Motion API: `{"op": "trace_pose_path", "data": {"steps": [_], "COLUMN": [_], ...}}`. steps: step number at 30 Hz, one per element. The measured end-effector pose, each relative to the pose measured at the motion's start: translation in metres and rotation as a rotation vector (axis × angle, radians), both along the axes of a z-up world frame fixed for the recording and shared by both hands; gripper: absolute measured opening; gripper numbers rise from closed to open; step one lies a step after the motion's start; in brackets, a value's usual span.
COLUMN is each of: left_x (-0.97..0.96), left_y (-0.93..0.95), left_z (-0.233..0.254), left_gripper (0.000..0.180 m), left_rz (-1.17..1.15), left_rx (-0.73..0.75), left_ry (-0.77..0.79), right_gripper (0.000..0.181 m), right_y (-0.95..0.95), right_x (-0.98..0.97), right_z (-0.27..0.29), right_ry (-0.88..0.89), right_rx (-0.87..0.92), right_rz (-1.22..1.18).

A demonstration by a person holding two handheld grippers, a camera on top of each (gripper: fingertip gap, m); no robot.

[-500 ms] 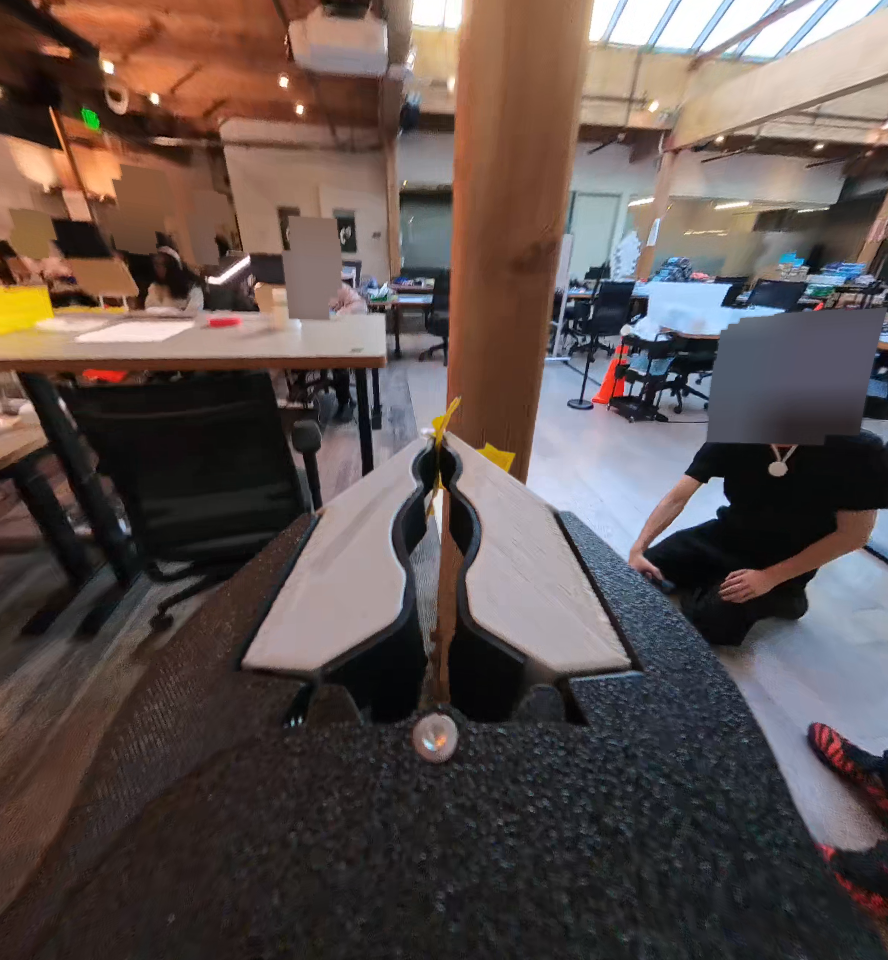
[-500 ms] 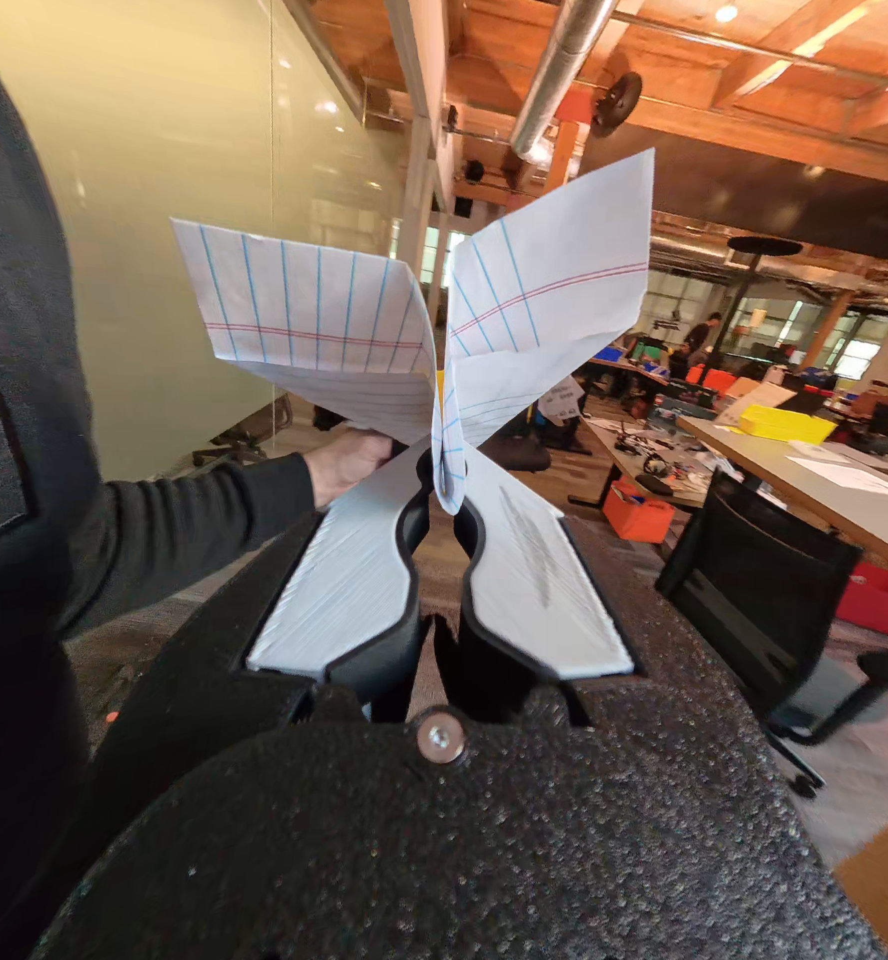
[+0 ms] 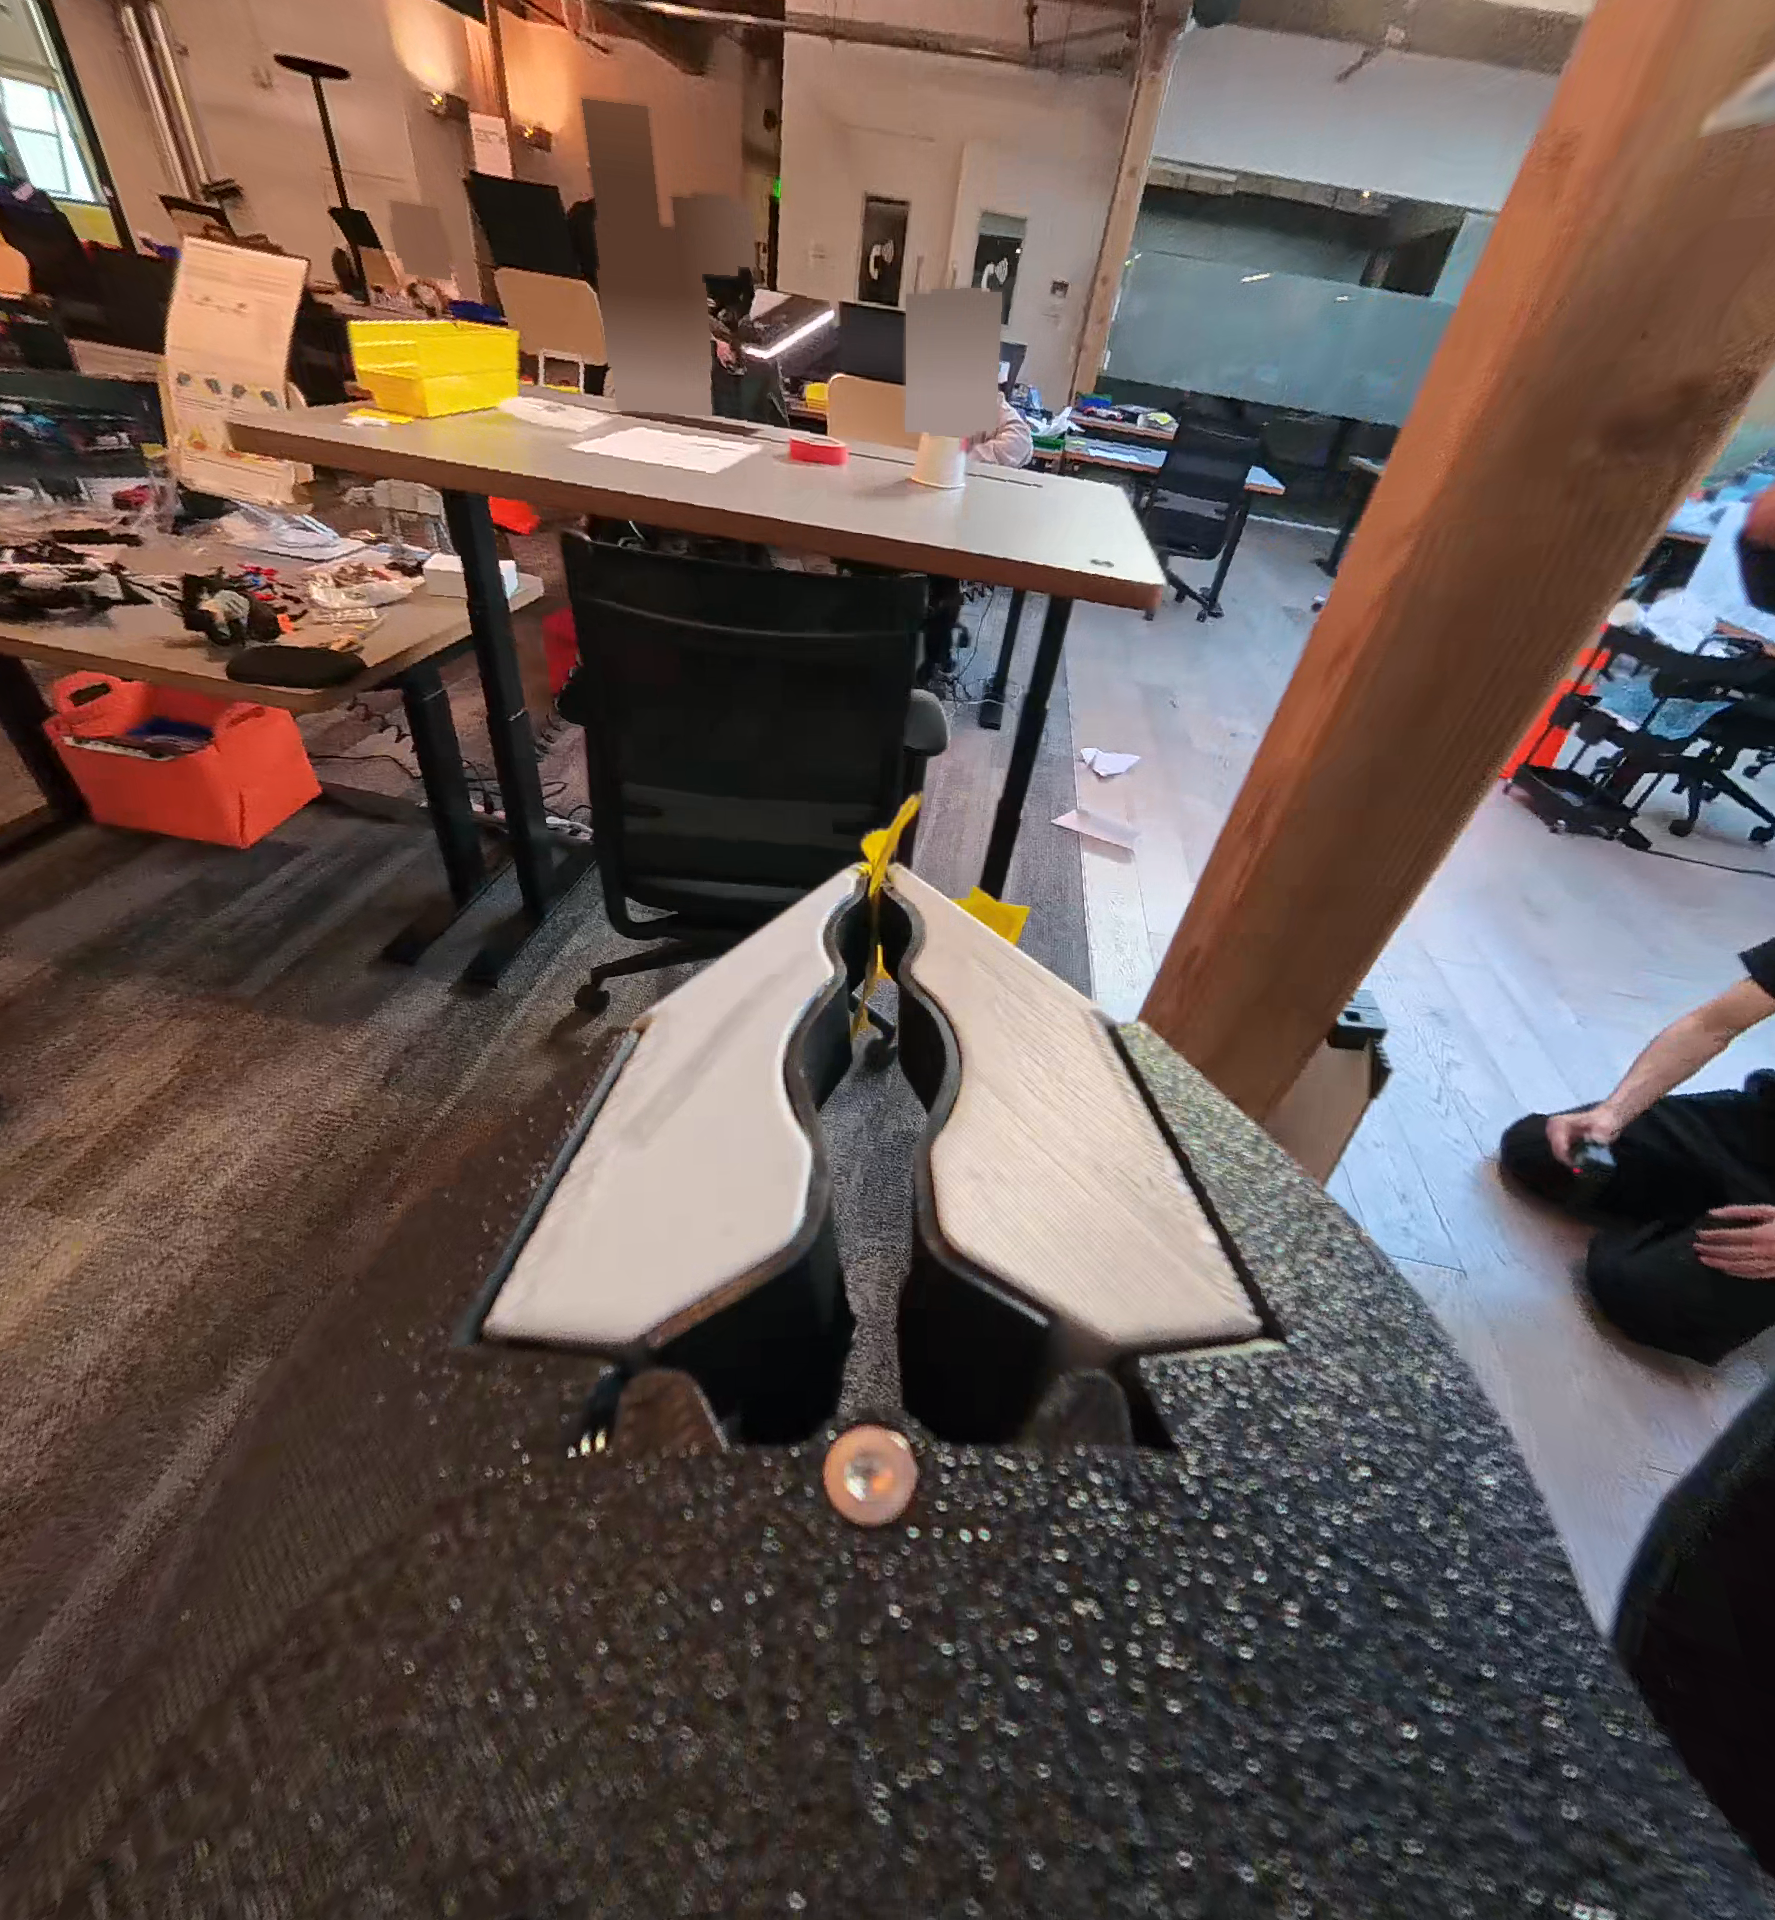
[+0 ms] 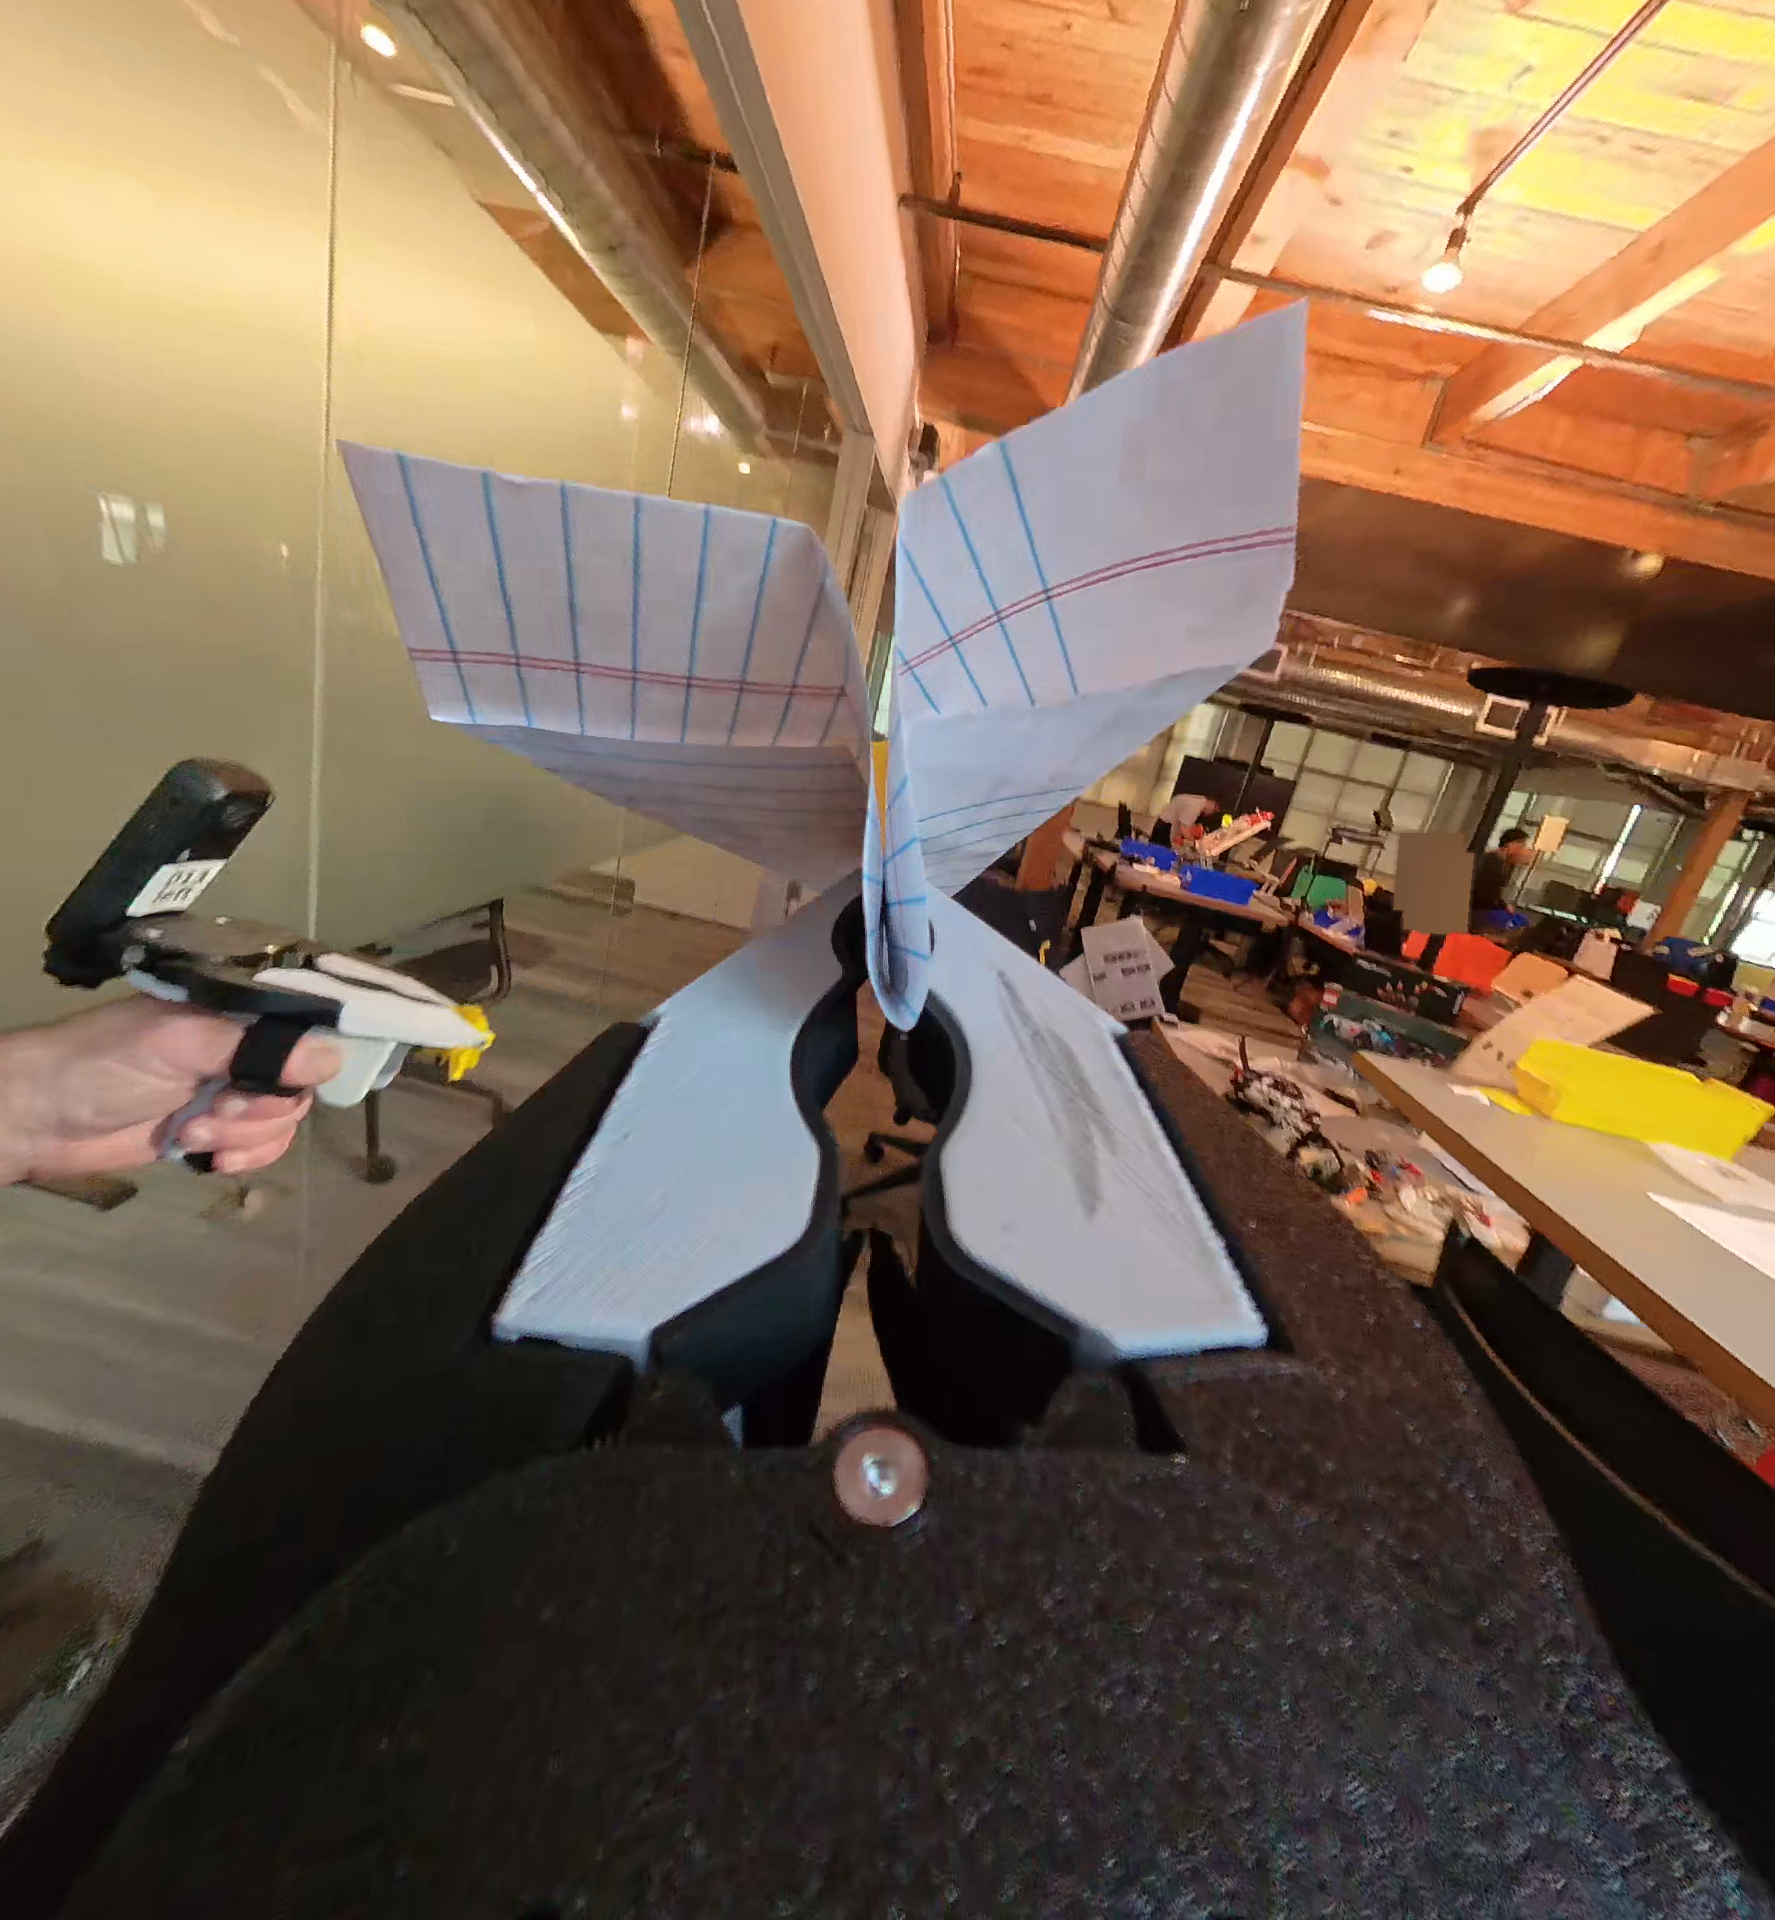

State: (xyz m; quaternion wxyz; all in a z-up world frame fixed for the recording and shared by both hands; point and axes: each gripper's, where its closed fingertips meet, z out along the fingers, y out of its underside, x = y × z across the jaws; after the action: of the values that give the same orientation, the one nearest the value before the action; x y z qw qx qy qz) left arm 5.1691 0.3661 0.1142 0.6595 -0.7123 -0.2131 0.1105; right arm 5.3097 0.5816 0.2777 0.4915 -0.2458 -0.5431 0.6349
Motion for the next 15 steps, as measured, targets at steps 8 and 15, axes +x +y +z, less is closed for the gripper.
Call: {"op": "trace_pose_path", "data": {"steps": [8, 15], "left_x": [-0.195, -0.318], "left_y": [0.004, 0.033], "left_z": [0.008, 0.028], "left_gripper": [0.0, 0.0], "left_rz": [-0.098, -0.181], "left_rx": [0.11, 0.118], "left_ry": [-0.037, 0.004], "right_gripper": [0.0, 0.0], "right_y": [-0.005, 0.028], "right_x": [-0.206, -0.354], "right_z": [0.041, 0.069], "right_ry": [0.104, 0.175], "right_rx": [-0.065, -0.068], "right_rz": [-0.057, -0.145]}}
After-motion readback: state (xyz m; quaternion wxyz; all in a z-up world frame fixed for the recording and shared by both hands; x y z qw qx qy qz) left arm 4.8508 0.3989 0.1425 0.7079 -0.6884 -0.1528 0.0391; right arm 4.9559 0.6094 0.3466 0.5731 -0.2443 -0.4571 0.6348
